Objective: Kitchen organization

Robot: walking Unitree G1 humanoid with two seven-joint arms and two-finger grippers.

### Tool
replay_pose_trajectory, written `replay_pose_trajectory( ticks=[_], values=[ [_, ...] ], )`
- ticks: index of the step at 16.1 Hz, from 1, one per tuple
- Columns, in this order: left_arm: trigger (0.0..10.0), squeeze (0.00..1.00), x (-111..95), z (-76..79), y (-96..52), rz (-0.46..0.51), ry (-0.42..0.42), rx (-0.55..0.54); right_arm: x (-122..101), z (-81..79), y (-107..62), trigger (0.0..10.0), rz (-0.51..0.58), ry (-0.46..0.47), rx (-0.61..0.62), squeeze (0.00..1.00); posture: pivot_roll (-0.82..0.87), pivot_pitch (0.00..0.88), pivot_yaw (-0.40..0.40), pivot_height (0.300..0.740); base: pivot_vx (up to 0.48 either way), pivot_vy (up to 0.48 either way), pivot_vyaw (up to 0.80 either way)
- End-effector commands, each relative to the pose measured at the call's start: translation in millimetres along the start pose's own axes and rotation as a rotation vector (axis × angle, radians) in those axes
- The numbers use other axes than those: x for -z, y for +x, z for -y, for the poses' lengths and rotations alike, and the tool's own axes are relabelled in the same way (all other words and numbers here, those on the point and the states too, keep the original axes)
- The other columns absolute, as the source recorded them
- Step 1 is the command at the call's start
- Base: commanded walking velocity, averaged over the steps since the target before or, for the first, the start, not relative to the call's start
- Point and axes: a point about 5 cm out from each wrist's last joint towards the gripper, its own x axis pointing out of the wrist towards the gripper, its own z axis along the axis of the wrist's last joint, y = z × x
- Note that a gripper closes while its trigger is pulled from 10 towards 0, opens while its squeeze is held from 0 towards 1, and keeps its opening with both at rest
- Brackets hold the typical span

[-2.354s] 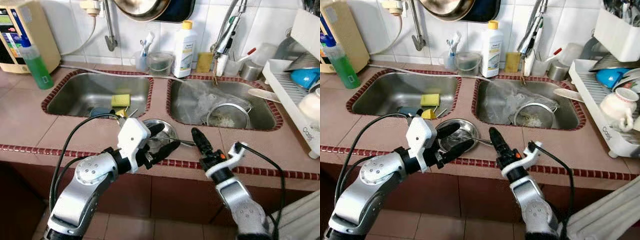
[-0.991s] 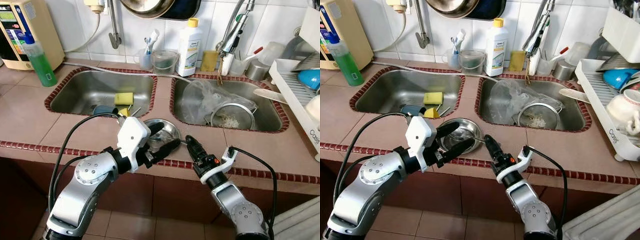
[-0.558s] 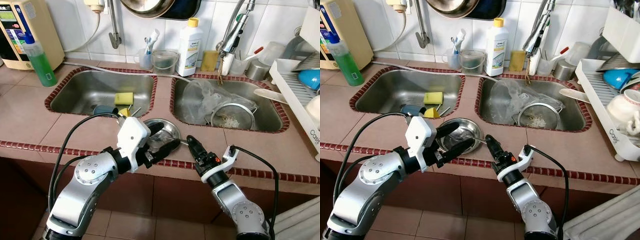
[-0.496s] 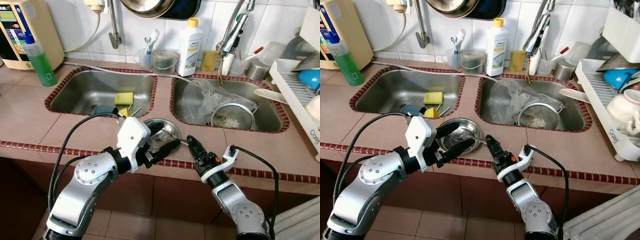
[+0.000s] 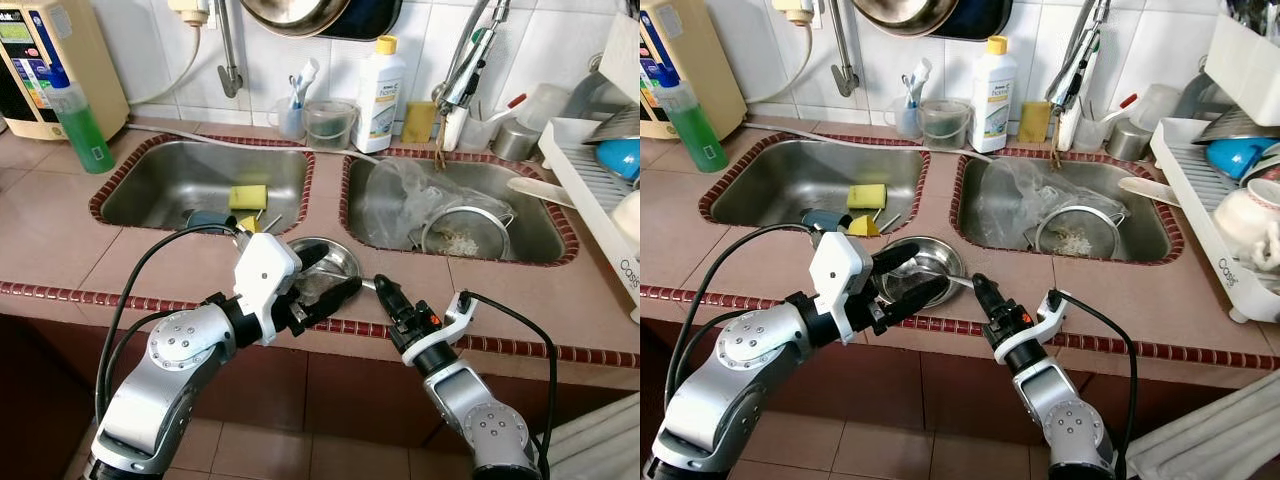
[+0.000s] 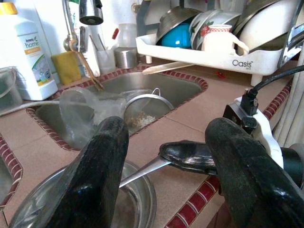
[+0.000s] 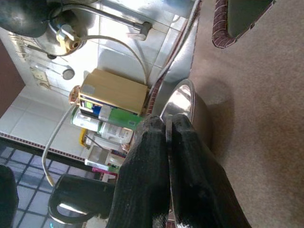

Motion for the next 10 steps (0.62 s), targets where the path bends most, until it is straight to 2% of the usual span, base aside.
replay_pose_trajectory(
  ticks=[1, 6, 10],
  values=[
    [10.0, 0.00, -1, 2.1, -0.8, -0.008, 0.006, 0.007, 13, -4.4, 2.0, 0.0, 0.017, 0.065, -0.020, 0.00, -0.08, 0.016, -0.006, 0.740, 0.000, 0.000, 0.00],
    [10.0, 0.00, 0, 0.5, -2.3, -0.013, 0.003, -0.005, 8, -10.5, 0.5, 0.0, 0.056, 0.047, -0.078, 0.00, -0.07, 0.019, -0.005, 0.740, 0.000, 0.000, 0.00],
    [10.0, 0.00, -3, -14.9, -1.9, 0.009, -0.005, -0.107, -13, -30.9, 1.5, 0.0, 0.109, -0.036, -0.173, 0.00, -0.08, 0.012, -0.005, 0.740, 0.000, 0.000, 0.00]
  ],
)
